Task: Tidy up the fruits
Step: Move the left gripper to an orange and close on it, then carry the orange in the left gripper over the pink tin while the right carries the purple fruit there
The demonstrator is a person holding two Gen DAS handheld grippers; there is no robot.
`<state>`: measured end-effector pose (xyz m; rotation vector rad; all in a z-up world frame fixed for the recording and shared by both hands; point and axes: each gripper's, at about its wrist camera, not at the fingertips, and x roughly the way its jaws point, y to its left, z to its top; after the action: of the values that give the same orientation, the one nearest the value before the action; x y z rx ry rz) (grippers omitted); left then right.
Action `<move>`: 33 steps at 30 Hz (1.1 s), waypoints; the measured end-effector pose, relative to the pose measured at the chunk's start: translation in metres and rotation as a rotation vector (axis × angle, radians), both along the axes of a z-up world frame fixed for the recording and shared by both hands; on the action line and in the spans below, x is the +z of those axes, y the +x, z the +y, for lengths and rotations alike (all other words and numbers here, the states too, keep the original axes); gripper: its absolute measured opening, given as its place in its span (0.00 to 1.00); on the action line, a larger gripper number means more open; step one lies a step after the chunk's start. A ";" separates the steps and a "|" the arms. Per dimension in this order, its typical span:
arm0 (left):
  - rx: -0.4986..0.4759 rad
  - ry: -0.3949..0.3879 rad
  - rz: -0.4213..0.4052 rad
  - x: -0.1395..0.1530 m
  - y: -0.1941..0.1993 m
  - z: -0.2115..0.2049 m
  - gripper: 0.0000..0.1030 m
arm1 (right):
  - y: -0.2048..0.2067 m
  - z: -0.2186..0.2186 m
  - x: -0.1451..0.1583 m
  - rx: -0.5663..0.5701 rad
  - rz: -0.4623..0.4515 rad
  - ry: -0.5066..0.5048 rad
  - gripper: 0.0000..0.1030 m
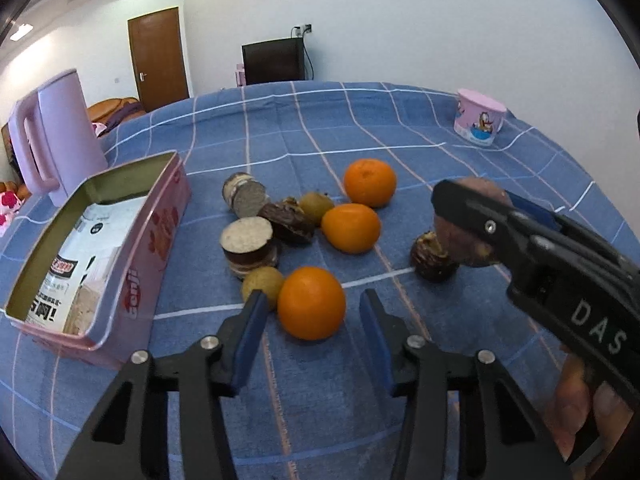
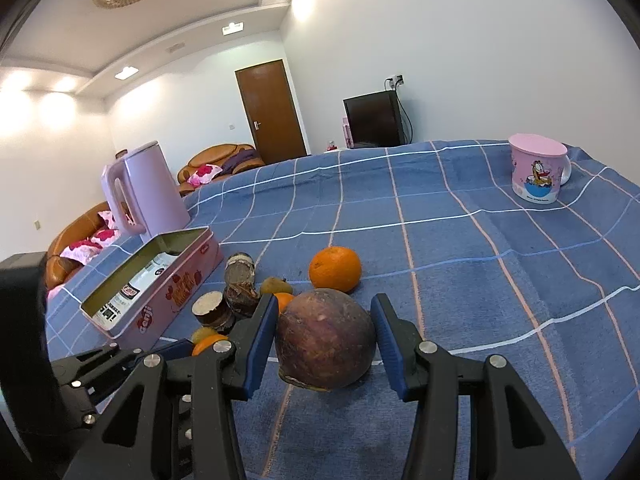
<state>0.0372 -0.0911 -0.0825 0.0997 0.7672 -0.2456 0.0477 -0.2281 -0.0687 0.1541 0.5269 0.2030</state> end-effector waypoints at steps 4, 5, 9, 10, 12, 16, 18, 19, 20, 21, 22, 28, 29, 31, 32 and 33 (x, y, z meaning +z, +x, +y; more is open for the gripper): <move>0.002 0.033 -0.008 0.000 0.001 -0.007 0.41 | -0.002 0.000 0.000 0.002 -0.010 -0.002 0.49; 0.004 0.041 -0.013 0.000 0.001 -0.007 0.36 | -0.003 -0.001 0.000 0.001 -0.011 0.001 0.49; -0.005 0.027 -0.022 0.001 -0.001 -0.005 0.35 | -0.004 -0.003 0.001 0.000 -0.021 0.010 0.49; -0.006 0.023 -0.028 0.001 -0.002 -0.004 0.35 | -0.004 -0.003 0.001 0.000 -0.022 0.012 0.49; -0.004 0.028 -0.053 0.003 -0.004 -0.004 0.34 | -0.005 -0.003 0.001 0.002 -0.025 0.015 0.49; -0.002 0.024 -0.094 0.007 -0.010 -0.002 0.35 | -0.005 -0.003 0.001 0.004 -0.031 0.015 0.49; 0.004 0.024 -0.113 0.008 -0.010 0.000 0.35 | -0.006 -0.003 0.002 0.006 -0.037 0.018 0.49; 0.009 0.024 -0.120 0.009 -0.010 0.001 0.35 | -0.007 -0.003 0.002 0.007 -0.040 0.017 0.49; 0.013 0.025 -0.130 0.010 -0.011 0.002 0.34 | -0.007 -0.003 0.002 0.008 -0.043 0.017 0.49; 0.014 0.024 -0.134 0.011 -0.011 0.003 0.34 | -0.008 -0.003 0.002 0.010 -0.046 0.017 0.49; 0.015 0.021 -0.136 0.011 -0.010 0.004 0.35 | -0.008 -0.003 0.003 0.011 -0.049 0.018 0.49; 0.021 0.010 -0.162 0.013 -0.013 0.007 0.34 | -0.013 -0.003 0.005 0.022 -0.085 0.025 0.49; 0.023 0.007 -0.169 0.014 -0.013 0.008 0.35 | -0.013 -0.003 0.005 0.025 -0.089 0.026 0.49; 0.025 0.003 -0.180 0.016 -0.014 0.009 0.34 | -0.015 -0.003 0.006 0.026 -0.096 0.026 0.49; 0.028 0.001 -0.186 0.017 -0.015 0.010 0.34 | -0.015 -0.002 0.006 0.028 -0.100 0.027 0.49; 0.031 0.001 -0.193 0.018 -0.015 0.010 0.34 | -0.016 -0.003 0.006 0.029 -0.105 0.027 0.49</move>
<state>0.0221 -0.0807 -0.0650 0.1108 0.5761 -0.2028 0.0318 -0.2309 -0.0627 0.1612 0.4224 0.2456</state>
